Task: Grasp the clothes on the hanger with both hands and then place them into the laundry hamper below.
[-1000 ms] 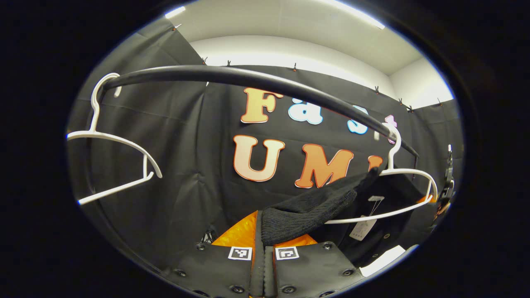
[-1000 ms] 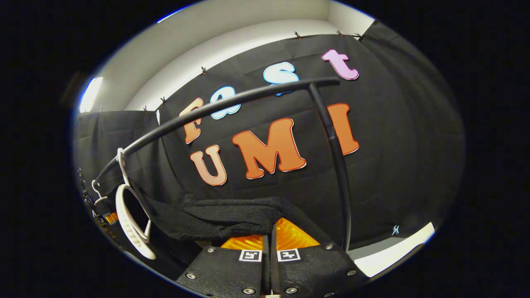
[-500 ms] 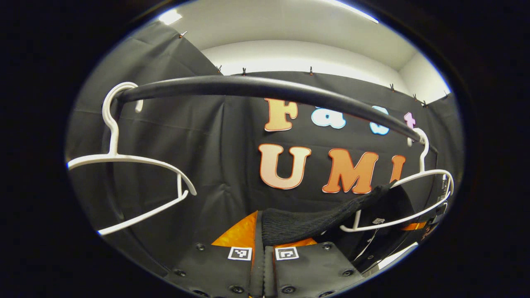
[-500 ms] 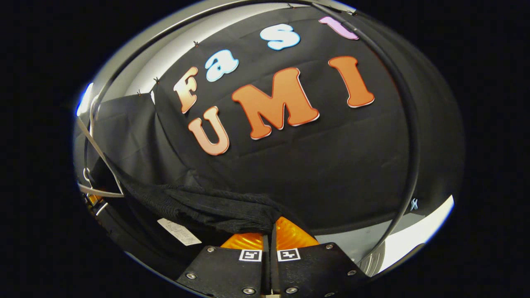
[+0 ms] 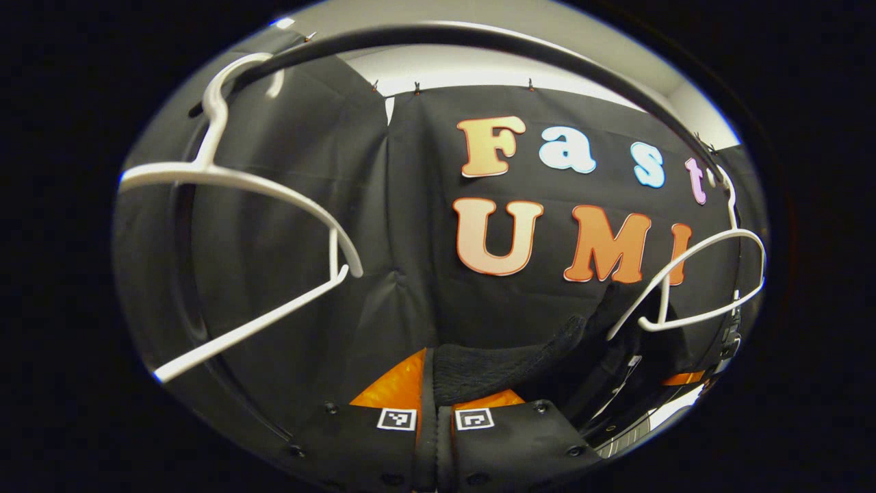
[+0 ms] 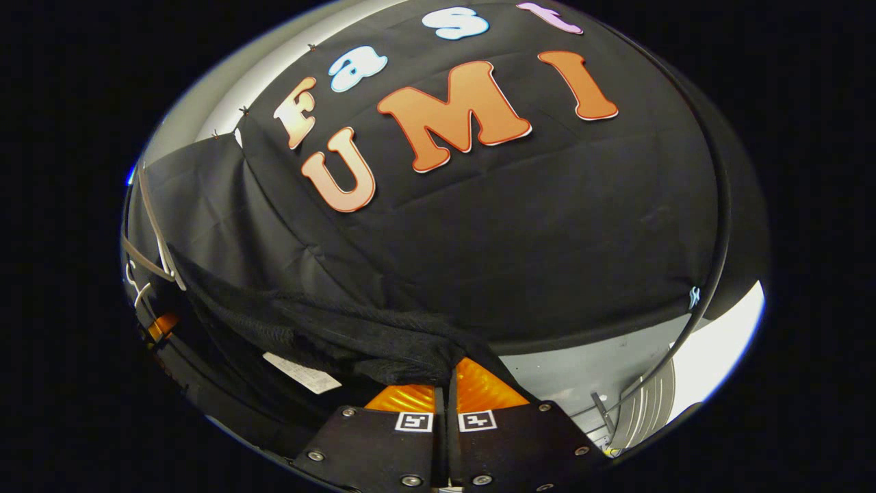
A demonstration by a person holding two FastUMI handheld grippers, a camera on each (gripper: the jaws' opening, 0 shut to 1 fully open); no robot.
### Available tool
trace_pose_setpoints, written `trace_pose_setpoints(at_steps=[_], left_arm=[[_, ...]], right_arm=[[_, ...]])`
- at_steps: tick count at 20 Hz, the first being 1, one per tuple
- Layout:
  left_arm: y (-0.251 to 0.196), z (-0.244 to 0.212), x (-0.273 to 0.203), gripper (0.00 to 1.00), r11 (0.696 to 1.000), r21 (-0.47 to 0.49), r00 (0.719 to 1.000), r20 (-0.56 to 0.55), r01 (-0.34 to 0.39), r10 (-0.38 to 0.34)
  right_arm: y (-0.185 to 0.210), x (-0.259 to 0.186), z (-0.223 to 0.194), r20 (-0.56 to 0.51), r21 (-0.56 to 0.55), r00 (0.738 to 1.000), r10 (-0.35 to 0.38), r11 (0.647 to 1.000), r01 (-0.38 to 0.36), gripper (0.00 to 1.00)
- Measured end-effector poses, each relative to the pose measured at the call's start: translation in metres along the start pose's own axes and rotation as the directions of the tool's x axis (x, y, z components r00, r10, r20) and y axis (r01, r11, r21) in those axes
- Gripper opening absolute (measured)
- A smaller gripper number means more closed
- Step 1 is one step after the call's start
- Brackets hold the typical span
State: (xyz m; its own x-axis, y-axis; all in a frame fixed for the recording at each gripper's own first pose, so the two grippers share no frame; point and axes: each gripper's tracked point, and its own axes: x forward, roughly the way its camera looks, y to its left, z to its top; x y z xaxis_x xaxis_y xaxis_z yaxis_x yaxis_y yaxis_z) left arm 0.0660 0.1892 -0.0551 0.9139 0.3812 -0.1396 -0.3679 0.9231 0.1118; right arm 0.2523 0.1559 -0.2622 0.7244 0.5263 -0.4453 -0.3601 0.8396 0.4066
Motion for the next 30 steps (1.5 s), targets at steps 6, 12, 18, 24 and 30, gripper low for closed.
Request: trace_pose_setpoints(at_steps=[6, 12, 18, 24, 30], left_arm=[[-0.010, -0.028, 0.006, 0.07, 0.996, 0.031, 0.995, -0.049, 0.087, -0.085], [-0.039, -0.061, 0.015, 0.07, 0.981, 0.022, 0.976, -0.109, 0.191, -0.188], [-0.100, -0.121, 0.010, 0.07, 0.943, 0.005, 0.918, -0.231, 0.332, -0.322], [-0.154, -0.191, 0.001, 0.07, 0.896, -0.020, 0.827, -0.376, 0.444, -0.419], [-0.194, -0.261, -0.007, 0.05, 0.870, -0.030, 0.746, -0.501, 0.491, -0.439]], right_arm=[[-0.001, -0.011, -0.029, 0.000, 0.057, 0.999, -0.050, 0.997, 0.050, 0.00], [-0.005, -0.035, -0.044, 0.025, 0.072, 0.994, -0.111, 0.991, 0.109, 0.00], [-0.021, -0.054, -0.079, -0.006, 0.095, 0.985, -0.173, 0.980, 0.173, 0.00], [-0.037, -0.067, -0.121, -0.048, 0.124, 0.969, -0.244, 0.961, 0.248, 0.00], [-0.055, -0.073, -0.168, -0.108, 0.106, 0.936, -0.336, 0.932, 0.347, 0.00]])
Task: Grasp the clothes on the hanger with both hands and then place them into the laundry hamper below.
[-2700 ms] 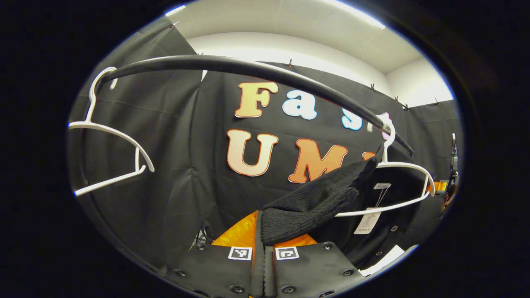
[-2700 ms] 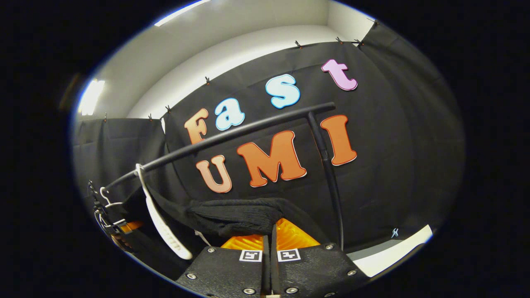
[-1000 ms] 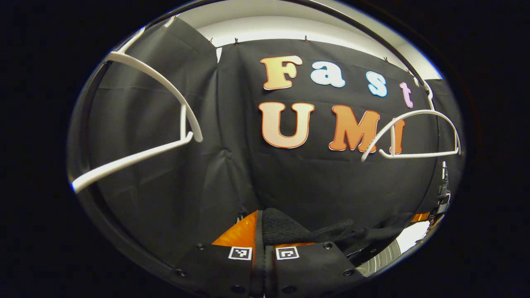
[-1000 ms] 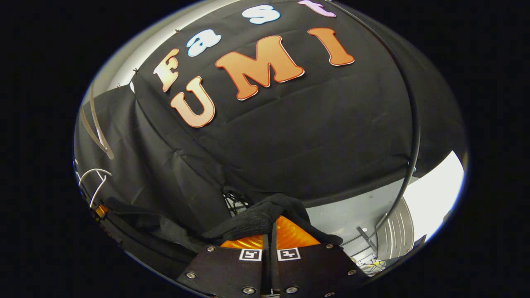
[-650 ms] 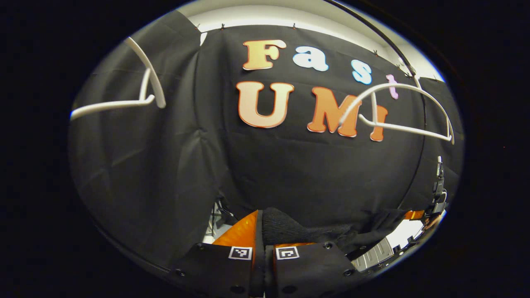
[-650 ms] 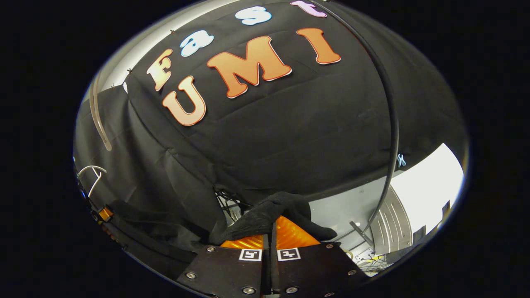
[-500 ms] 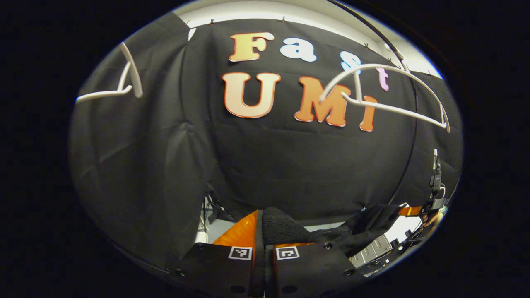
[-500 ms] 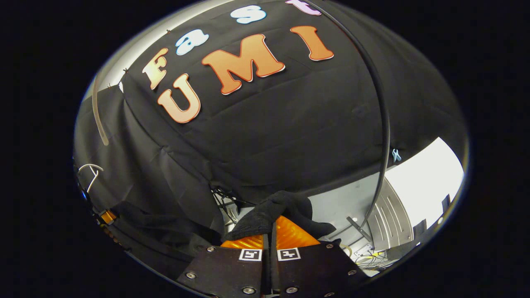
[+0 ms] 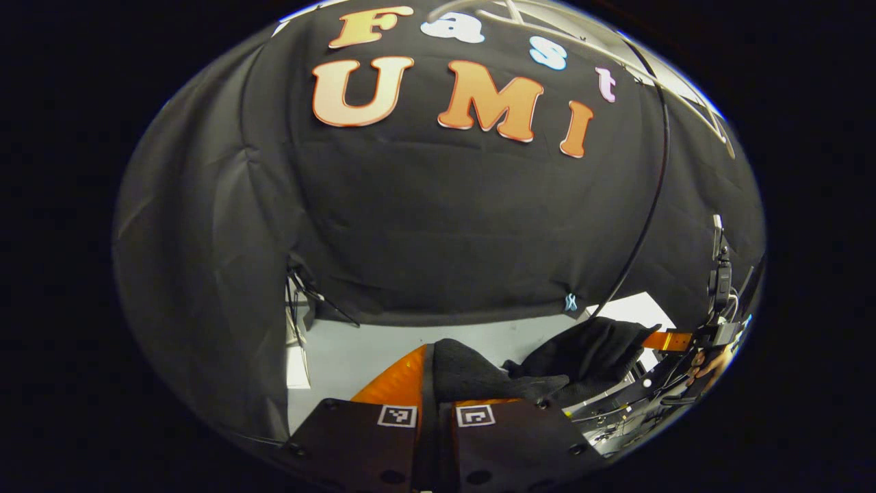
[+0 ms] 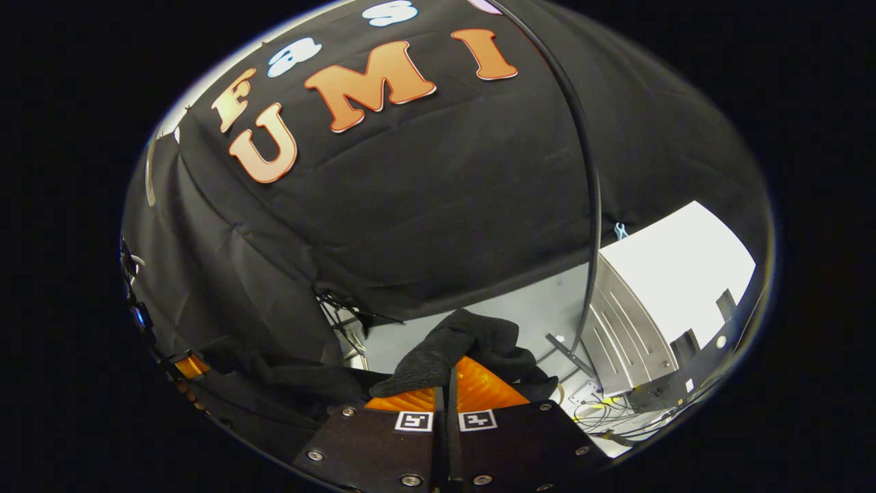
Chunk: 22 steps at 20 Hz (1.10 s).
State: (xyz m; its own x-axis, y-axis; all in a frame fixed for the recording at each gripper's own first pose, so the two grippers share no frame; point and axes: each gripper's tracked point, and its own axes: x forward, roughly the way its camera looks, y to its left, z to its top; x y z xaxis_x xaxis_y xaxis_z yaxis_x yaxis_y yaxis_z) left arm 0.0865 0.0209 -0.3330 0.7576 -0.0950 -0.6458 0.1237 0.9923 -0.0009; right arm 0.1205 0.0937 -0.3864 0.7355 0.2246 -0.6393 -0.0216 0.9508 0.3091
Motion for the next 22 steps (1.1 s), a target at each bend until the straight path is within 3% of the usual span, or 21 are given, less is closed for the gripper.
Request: trace_pose_setpoints(at_steps=[5, 14, 21, 22], left_arm=[[-0.017, -0.059, 0.032, 0.07, 1.000, 0.018, 0.993, -0.121, -0.013, 0.015], [-0.012, -0.139, 0.067, 0.08, 0.993, 0.101, 0.947, -0.311, -0.053, 0.082], [-0.007, -0.163, 0.076, 0.13, 0.989, 0.137, 0.915, -0.388, -0.060, 0.109], [-0.006, -0.163, 0.075, 0.22, 0.988, 0.142, 0.915, -0.389, -0.058, 0.110]], right_arm=[[-0.021, 0.016, -0.033, -0.041, -0.042, 0.990, -0.133, 0.990, 0.132, 0.00], [-0.018, 0.042, -0.101, -0.160, -0.106, 0.969, -0.187, 0.979, 0.172, 0.09], [-0.018, 0.057, -0.122, -0.207, -0.143, 0.956, -0.210, 0.973, 0.183, 0.12], [-0.016, 0.058, -0.121, -0.204, -0.141, 0.957, -0.208, 0.973, 0.181, 0.15]])
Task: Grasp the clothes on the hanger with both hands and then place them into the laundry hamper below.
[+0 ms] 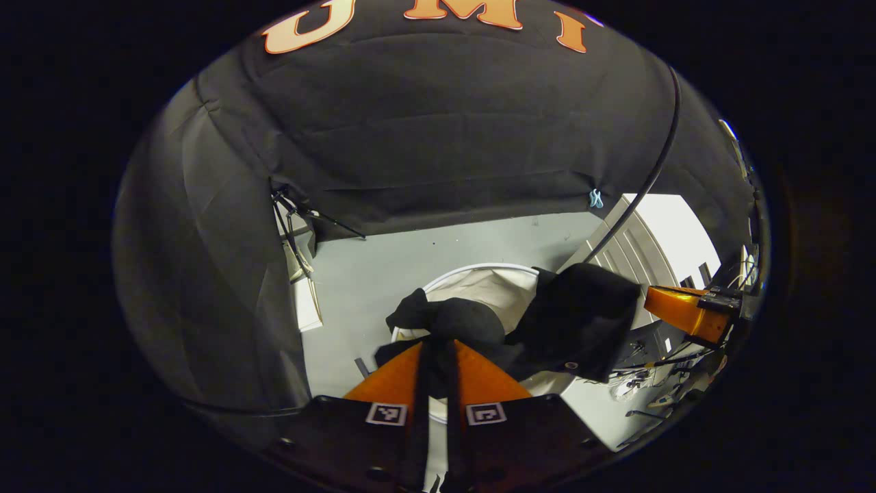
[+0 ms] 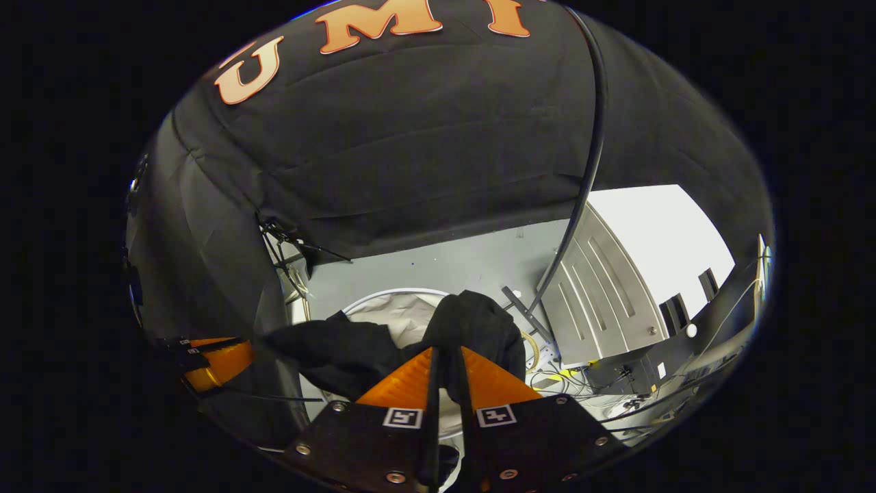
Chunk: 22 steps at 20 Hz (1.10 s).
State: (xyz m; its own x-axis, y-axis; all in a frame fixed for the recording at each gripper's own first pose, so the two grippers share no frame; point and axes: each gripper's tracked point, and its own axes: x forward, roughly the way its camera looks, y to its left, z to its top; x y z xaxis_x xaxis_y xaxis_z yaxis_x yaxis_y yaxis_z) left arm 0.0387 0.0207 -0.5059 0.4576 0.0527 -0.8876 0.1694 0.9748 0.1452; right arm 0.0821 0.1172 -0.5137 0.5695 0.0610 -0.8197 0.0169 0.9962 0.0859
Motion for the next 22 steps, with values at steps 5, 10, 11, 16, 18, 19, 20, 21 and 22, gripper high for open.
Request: trace_pose_setpoints(at_steps=[5, 10, 11, 16, 18, 19, 20, 21, 22], left_arm=[[0.000, -0.002, -0.004, 0.63, 1.000, -0.019, 1.000, -0.003, 0.008, -0.008], [0.004, -0.002, -0.011, 0.88, 1.000, -0.031, 1.000, 0.002, -0.002, 0.002], [0.004, -0.001, -0.013, 0.93, 0.999, -0.038, 1.000, 0.006, 0.003, -0.003], [0.011, 0.016, -0.035, 1.00, 0.997, -0.074, 0.998, 0.059, -0.014, 0.018], [0.016, 0.024, -0.044, 1.00, 0.996, -0.085, 0.996, 0.085, -0.019, 0.026], [0.019, 0.026, -0.048, 1.00, 0.995, -0.091, 0.995, 0.092, -0.028, 0.037], [0.023, 0.028, -0.052, 1.00, 0.995, -0.097, 0.994, 0.101, -0.038, 0.047], [0.025, 0.032, -0.056, 1.00, 0.993, -0.105, 0.992, 0.114, -0.046, 0.057], [0.027, 0.035, -0.063, 1.00, 0.992, -0.112, 0.989, 0.130, -0.051, 0.065]], right_arm=[[-0.002, -0.010, 0.005, 0.008, -0.009, 1.000, -0.006, 1.000, 0.006, 0.45], [-0.013, -0.022, 0.010, 0.025, 0.004, 0.999, -0.031, 1.000, 0.031, 0.94], [-0.014, -0.025, 0.011, 0.029, 0.011, 0.999, -0.033, 0.999, 0.033, 0.94], [-0.032, -0.046, 0.026, 0.069, 0.000, 0.996, -0.054, 0.999, 0.054, 0.94], [-0.045, -0.056, 0.033, 0.080, 0.016, 0.994, -0.075, 0.997, 0.074, 0.94], [-0.049, -0.062, 0.037, 0.093, 0.034, 0.993, -0.076, 0.997, 0.073, 0.94], [-0.053, -0.068, 0.043, 0.108, 0.049, 0.992, -0.073, 0.996, 0.068, 0.94], [-0.059, -0.075, 0.050, 0.122, 0.056, 0.990, -0.074, 0.996, 0.067, 0.94], [-0.069, -0.081, 0.054, 0.132, 0.057, 0.988, -0.081, 0.996, 0.074, 0.94]])
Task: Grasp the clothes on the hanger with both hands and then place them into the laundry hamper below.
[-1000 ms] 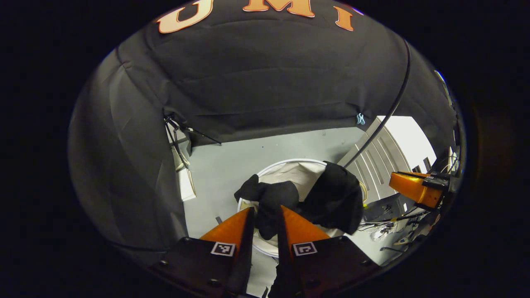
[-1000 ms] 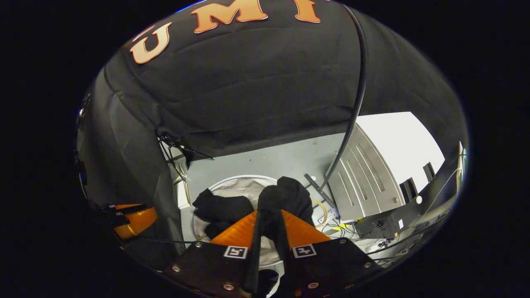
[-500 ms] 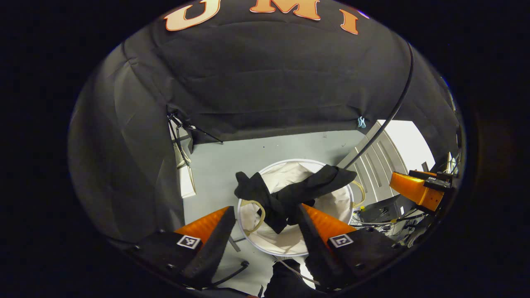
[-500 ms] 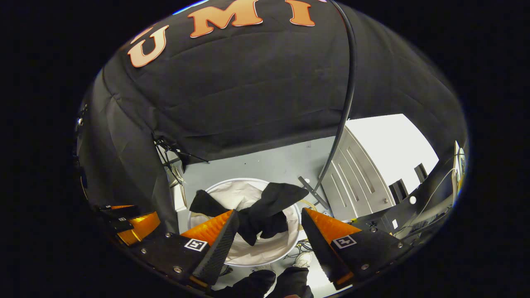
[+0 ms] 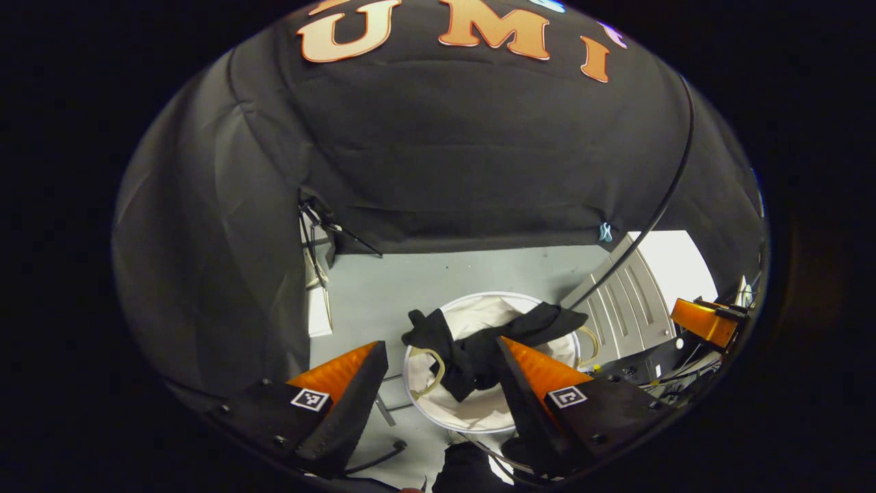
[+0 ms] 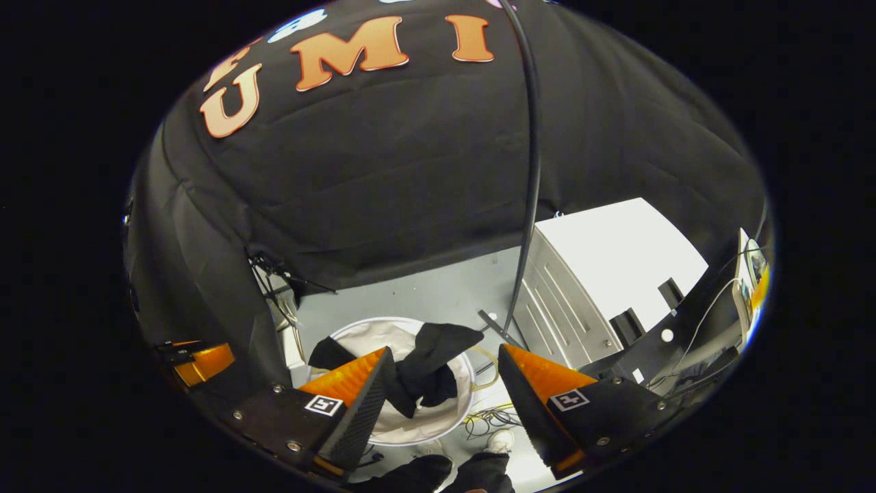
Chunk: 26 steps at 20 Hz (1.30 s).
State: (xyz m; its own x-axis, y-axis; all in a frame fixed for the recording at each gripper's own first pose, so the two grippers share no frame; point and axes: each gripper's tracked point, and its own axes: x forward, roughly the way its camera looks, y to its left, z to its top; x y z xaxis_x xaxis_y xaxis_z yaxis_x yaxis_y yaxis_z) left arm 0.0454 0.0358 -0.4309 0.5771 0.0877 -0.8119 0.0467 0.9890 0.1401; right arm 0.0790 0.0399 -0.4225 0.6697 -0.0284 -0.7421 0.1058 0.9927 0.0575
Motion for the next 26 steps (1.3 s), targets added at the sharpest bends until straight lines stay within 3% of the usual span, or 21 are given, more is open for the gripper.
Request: trace_pose_setpoints(at_steps=[6, 11, 13, 20, 22, 26], left_arm=[[0.012, 0.038, -0.059, 1.00, 0.994, -0.084, 0.988, 0.134, -0.065, 0.076], [0.017, 0.080, -0.127, 0.99, 0.979, -0.177, 0.952, 0.268, -0.101, 0.146], [0.019, 0.100, -0.157, 1.00, 0.976, -0.180, 0.925, 0.334, -0.123, 0.179], [0.024, 0.161, -0.281, 0.99, 0.964, -0.206, 0.789, 0.559, -0.165, 0.255], [0.026, 0.176, -0.315, 0.99, 0.962, -0.209, 0.745, 0.610, -0.177, 0.270], [0.019, 0.196, -0.375, 0.99, 0.961, -0.224, 0.686, 0.674, -0.164, 0.274]], right_arm=[[-0.058, -0.042, 0.043, 0.069, 0.004, 0.998, -0.008, 1.000, 0.008, 0.94], [-0.113, -0.088, 0.095, 0.176, -0.045, 0.984, -0.027, 0.998, 0.036, 0.94], [-0.129, -0.107, 0.121, 0.228, -0.063, 0.973, -0.026, 0.997, 0.041, 0.94], [-0.166, -0.188, 0.198, 0.370, -0.089, 0.929, 0.018, 0.996, 0.016, 0.94], [-0.173, -0.215, 0.224, 0.424, -0.099, 0.905, 0.034, 0.995, 0.009, 0.93], [-0.186, -0.271, 0.253, 0.521, -0.136, 0.851, 0.063, 0.991, 0.010, 0.93]])
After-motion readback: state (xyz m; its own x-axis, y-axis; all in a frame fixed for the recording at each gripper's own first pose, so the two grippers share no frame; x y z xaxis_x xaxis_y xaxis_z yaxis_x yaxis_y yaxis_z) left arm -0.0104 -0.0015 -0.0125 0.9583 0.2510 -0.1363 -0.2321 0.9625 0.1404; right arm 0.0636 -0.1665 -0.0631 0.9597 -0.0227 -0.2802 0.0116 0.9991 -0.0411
